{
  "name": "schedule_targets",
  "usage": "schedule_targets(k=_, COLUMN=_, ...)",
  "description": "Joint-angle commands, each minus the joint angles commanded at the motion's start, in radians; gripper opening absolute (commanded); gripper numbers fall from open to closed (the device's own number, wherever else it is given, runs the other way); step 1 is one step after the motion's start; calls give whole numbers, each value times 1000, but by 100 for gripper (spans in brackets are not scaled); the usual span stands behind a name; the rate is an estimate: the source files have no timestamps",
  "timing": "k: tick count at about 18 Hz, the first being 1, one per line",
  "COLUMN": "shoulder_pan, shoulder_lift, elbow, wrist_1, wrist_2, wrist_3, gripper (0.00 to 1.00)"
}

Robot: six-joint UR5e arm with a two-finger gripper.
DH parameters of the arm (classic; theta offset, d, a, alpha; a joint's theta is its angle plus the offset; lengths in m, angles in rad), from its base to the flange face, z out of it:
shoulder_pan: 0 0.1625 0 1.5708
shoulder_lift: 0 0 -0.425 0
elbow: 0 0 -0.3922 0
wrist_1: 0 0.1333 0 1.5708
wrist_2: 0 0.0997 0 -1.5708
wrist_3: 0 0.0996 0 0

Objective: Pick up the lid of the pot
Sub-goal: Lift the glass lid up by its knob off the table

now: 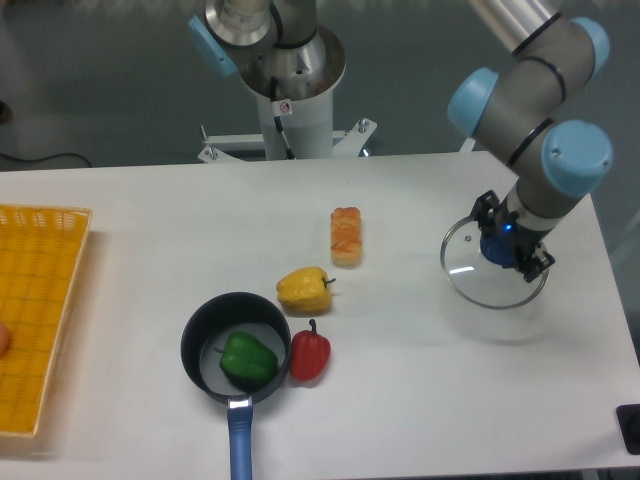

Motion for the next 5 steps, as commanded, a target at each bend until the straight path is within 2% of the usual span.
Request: schedule_targets(k=5, shoulder_pan=2, shoulder_lift=5, elbow=6, wrist_1=-2, wrist_2=-9, wrist_3=0, gripper=59)
